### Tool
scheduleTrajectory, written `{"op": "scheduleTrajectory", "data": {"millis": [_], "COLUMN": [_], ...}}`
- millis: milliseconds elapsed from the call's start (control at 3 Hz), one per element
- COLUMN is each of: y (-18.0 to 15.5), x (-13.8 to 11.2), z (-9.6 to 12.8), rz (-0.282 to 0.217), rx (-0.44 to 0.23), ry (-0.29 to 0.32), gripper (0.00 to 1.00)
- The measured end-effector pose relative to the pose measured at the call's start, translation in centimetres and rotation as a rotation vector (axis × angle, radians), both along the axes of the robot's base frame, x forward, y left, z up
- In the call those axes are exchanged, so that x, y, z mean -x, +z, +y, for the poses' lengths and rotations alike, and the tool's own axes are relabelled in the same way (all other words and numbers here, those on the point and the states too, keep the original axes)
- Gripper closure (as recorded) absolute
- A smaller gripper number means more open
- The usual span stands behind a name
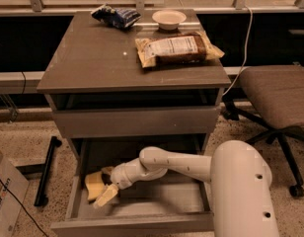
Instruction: Pick sponge from middle drawer and place on counter
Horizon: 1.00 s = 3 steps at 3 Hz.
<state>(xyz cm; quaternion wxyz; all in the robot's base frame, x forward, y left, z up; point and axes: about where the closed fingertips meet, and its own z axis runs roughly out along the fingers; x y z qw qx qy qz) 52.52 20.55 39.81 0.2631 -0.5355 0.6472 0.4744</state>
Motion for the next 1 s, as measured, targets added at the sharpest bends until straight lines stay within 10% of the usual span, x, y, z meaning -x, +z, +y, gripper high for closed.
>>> {"op": "scheduleTrajectory", "data": {"millis": [333,1000], "y": [-0.56,-1.11], "x": [0.39,0.58], "z": [1.93,2.58], "rz": [0.002,0.011], "rx": [-0.012,-0.006], "ry": [0.021,-0.001], "gripper": [0.00,0.42]}}
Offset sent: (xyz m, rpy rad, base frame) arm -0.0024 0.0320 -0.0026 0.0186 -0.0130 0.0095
